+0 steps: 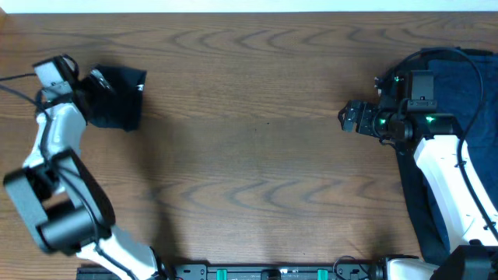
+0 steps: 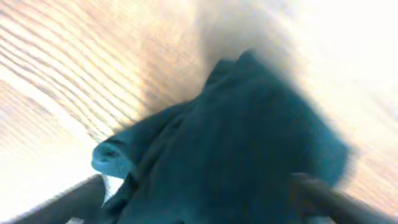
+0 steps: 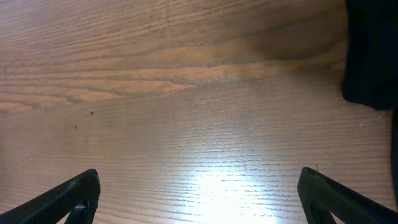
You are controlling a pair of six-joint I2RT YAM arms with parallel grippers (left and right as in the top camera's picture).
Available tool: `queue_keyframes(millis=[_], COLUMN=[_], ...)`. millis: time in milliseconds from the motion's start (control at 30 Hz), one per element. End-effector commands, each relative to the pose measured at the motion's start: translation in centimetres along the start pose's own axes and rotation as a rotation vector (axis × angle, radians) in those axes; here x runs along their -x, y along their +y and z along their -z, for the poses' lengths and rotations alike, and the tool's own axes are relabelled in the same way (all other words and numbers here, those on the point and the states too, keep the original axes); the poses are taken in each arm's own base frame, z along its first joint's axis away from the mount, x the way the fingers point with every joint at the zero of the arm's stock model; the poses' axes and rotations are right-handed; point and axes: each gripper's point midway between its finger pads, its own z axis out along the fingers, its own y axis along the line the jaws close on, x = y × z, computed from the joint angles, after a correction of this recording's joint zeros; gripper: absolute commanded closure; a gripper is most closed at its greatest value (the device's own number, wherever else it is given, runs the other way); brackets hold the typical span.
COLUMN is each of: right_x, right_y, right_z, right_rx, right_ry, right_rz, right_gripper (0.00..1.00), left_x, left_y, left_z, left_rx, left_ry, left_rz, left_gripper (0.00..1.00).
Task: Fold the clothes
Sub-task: 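Carry the folded square to the upper-left table corner with the left gripper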
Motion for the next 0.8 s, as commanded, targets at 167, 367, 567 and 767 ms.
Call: queue_keyframes(millis=[167,367,567,767], right_x=[0.2,0.2,0.2,0.2], right_y=[-0.1,-0.1,-0.1,-0.1], right_z=[0.1,0.1,0.1,0.1], right_rx=[-0.007,-0.007,-0.007,-0.007], right_ry=[-0.006,-0.006,-0.006,-0.006], right_rz=[0.007,0.007,0.007,0.007], right_gripper=[0.01,0.01,0.01,0.01], left_x=[-2.1,-7.5,-11.7,-10.1], left_y=[-3.6,-3.4,-2.7,-4.7], left_z=[1.6,-0.7,-3.6,-3.7], left_rx=[-0.182,-0.156,-0.128,-0.235], left_ry=[0.107,0.261,0.371,0.329], left_rz=[0.046,0.044,0.043,0.060], left_gripper=[0.94,0.94,0.94,0.94])
